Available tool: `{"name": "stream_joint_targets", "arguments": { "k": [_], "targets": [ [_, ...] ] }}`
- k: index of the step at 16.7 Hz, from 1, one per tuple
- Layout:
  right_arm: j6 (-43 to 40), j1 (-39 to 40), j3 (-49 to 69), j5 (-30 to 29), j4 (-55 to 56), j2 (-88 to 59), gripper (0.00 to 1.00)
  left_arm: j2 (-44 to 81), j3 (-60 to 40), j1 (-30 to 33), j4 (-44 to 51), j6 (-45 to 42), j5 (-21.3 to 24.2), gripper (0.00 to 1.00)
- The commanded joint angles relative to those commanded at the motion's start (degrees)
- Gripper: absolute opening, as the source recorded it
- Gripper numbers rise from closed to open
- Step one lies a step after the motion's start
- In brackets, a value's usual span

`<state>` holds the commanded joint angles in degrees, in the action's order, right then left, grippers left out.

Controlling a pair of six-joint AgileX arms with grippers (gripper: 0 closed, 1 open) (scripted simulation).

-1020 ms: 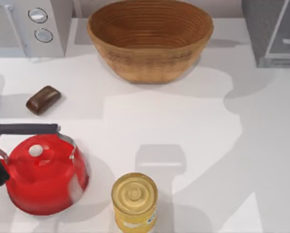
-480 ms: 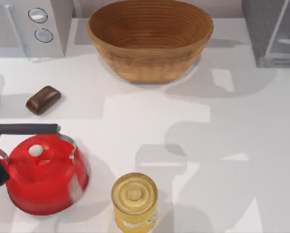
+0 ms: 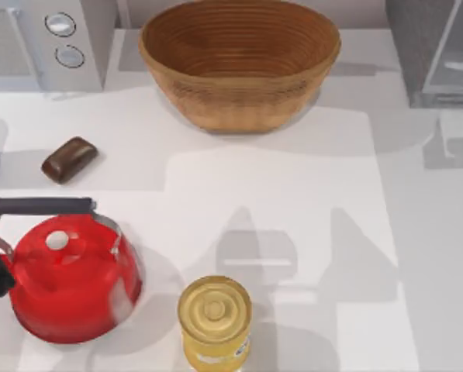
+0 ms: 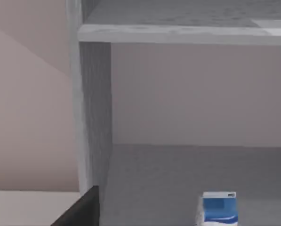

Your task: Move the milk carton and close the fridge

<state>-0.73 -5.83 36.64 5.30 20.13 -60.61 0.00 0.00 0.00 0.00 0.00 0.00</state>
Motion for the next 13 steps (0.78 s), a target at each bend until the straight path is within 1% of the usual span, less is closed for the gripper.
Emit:
{"name": "stream_joint_targets", "arguments": {
  "k": [5, 8, 11, 13],
  "targets": [
    [0.33, 2.66, -16.98, -2.48, -9.27, 28.38, 1.0, 0.0, 0.0, 0.0, 0.0, 0.0, 0.0, 1.0],
    [0.5, 4.05, -25.8, -3.74, -14.07, 42.98, 1.0, 0.0, 0.0, 0.0, 0.0, 0.0, 0.0, 1.0],
    [0.64, 5.11, -32.4, -4.68, -17.72, 53.89, 1.0, 0.0, 0.0, 0.0, 0.0, 0.0, 0.0, 1.0],
    [0.71, 5.59, -35.24, -5.09, -19.33, 58.46, 1.0, 0.0, 0.0, 0.0, 0.0, 0.0, 0.0, 1.0]
  ]
}}
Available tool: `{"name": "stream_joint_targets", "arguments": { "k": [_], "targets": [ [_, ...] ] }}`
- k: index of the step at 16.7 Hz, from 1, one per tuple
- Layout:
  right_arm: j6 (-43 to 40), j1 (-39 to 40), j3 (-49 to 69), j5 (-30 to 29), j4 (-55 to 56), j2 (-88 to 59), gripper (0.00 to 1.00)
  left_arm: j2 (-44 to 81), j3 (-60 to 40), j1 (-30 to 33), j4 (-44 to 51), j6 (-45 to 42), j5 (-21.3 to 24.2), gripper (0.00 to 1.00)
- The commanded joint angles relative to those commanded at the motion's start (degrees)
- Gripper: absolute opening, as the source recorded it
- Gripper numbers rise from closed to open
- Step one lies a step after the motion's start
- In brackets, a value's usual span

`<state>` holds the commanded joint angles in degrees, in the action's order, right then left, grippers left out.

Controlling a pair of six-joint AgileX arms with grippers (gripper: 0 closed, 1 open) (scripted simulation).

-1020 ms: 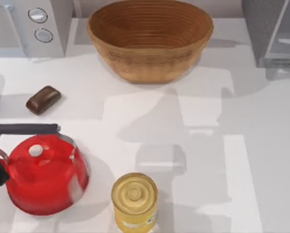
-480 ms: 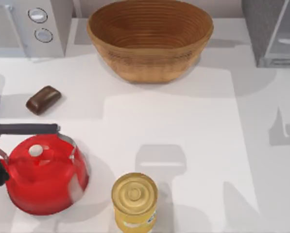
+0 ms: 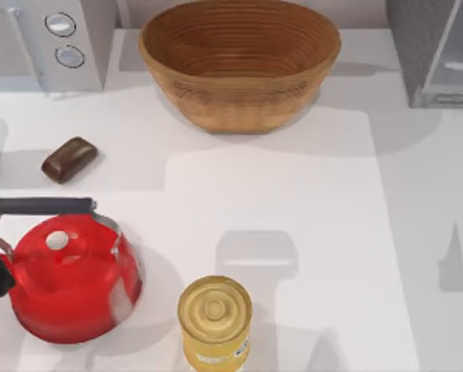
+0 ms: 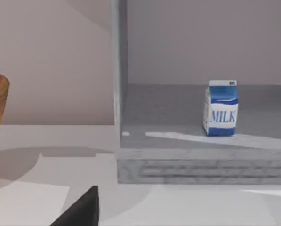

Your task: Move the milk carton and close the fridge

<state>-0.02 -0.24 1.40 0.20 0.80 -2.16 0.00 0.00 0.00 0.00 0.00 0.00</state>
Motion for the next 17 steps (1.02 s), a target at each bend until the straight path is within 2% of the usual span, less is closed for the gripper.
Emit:
{"name": "stream_joint_targets", "arguments": {
  "k": [10, 13, 17],
  "targets": [
    [0.0, 0.08, -0.42, -0.17, -2.51, 2.94, 1.0, 0.0, 0.0, 0.0, 0.0, 0.0, 0.0, 1.0],
    [-0.05, 0.09, 2.59, -0.2, -9.24, 6.62, 1.0, 0.0, 0.0, 0.0, 0.0, 0.0, 0.0, 1.0],
    [-0.17, 0.12, 9.09, -0.28, -23.74, 14.54, 1.0, 0.0, 0.0, 0.0, 0.0, 0.0, 0.0, 1.0]
  ]
}}
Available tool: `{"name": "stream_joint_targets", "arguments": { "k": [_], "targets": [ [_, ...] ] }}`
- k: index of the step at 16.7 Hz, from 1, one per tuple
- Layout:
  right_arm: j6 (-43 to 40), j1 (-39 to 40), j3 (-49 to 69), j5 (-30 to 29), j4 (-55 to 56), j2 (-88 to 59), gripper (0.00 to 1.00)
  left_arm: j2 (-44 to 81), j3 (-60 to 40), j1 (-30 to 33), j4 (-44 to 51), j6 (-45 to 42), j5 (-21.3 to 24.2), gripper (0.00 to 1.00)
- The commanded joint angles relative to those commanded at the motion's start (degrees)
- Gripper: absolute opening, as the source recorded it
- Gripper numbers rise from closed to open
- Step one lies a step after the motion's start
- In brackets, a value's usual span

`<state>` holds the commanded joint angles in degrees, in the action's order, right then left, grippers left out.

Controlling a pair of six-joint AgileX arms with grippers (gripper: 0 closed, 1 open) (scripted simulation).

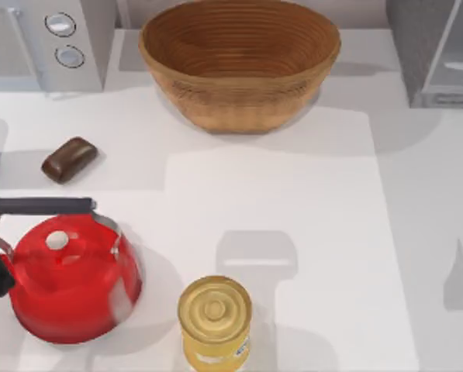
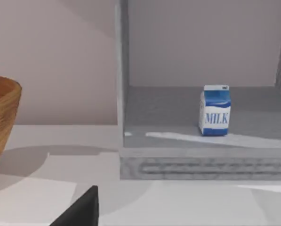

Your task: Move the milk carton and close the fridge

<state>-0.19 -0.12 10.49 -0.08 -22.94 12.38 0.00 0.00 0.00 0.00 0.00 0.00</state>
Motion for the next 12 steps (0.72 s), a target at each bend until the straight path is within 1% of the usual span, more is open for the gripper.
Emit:
{"name": "stream_joint_targets", "arguments": {
  "k": [8, 12],
  "targets": [
    [-0.28, 0.06, 16.29, -0.18, -35.96, 19.85, 1.0, 0.0, 0.0, 0.0, 0.0, 0.0, 0.0, 1.0],
    [-0.4, 0.09, 23.12, -0.26, -51.05, 28.17, 1.0, 0.0, 0.0, 0.0, 0.0, 0.0, 0.0, 1.0]
  ]
}}
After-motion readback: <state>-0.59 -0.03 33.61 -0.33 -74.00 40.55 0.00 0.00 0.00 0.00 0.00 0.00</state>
